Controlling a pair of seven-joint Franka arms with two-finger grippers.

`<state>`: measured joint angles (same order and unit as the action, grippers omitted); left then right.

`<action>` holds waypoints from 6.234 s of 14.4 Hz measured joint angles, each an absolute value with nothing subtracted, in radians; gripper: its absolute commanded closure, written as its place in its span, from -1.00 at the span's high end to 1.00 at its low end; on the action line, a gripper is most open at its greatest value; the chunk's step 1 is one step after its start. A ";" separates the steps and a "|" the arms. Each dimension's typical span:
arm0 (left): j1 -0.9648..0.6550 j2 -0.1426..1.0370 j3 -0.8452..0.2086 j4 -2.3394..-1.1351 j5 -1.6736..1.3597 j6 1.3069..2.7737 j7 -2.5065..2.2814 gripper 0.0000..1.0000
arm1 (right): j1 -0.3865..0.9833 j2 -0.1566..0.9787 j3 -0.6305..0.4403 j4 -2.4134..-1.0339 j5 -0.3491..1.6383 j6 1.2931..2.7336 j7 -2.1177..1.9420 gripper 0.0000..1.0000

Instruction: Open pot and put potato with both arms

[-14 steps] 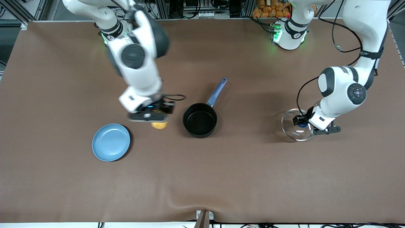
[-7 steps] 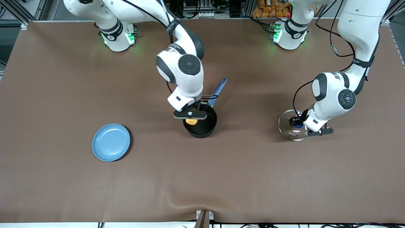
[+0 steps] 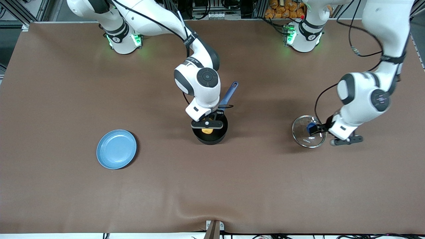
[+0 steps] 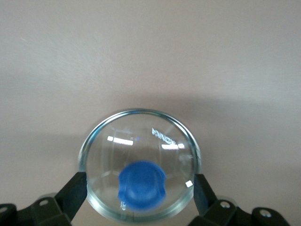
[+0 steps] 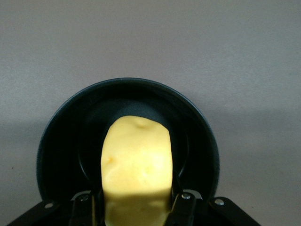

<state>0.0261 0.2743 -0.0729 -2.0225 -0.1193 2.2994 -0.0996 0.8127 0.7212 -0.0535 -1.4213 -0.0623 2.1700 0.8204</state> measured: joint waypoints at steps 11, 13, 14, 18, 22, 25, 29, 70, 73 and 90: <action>0.053 0.062 -0.080 -1.583 -0.009 1.606 -0.099 1.00 | 0.817 0.820 -0.056 -1.417 -0.093 2.295 0.858 0.01; 0.052 0.050 -0.095 -1.534 -0.005 1.548 -0.099 1.00 | 0.817 0.820 -0.056 -1.416 -0.097 2.295 0.859 0.27; 0.052 0.038 -0.106 -1.519 -0.004 1.535 -0.099 1.00 | 0.817 0.820 -0.056 -1.416 -0.097 2.295 0.859 0.27; 0.050 -0.003 -0.121 -1.513 -0.017 1.517 -0.100 1.00 | 0.817 0.820 -0.057 -1.414 -0.098 2.295 0.859 0.27; 0.049 0.003 -0.124 -1.514 -0.034 1.517 -0.101 1.00 | 0.817 0.820 -0.059 -1.410 -0.098 2.293 0.860 -0.32; 0.050 0.003 -0.124 -1.514 -0.036 1.517 -0.101 1.00 | 0.813 0.805 -0.072 -1.383 -0.098 2.252 0.860 -0.67; 0.049 0.004 -0.124 -1.516 -0.036 1.517 -0.103 1.00 | 0.781 0.663 -0.077 -1.342 -0.097 2.056 0.830 -0.68; 0.057 -0.008 -0.120 -1.549 0.002 1.488 -0.116 1.00 | 0.715 0.626 -0.085 -1.363 -0.062 2.044 0.769 0.67; 0.057 -0.004 -0.120 -1.549 0.002 1.488 -0.116 1.00 | 0.620 0.488 -0.086 -1.358 -0.061 1.878 0.595 0.67; 0.051 -0.027 -0.155 -1.546 0.002 1.445 -0.121 1.00 | 0.222 0.203 -0.089 -1.312 -0.008 1.452 0.137 1.00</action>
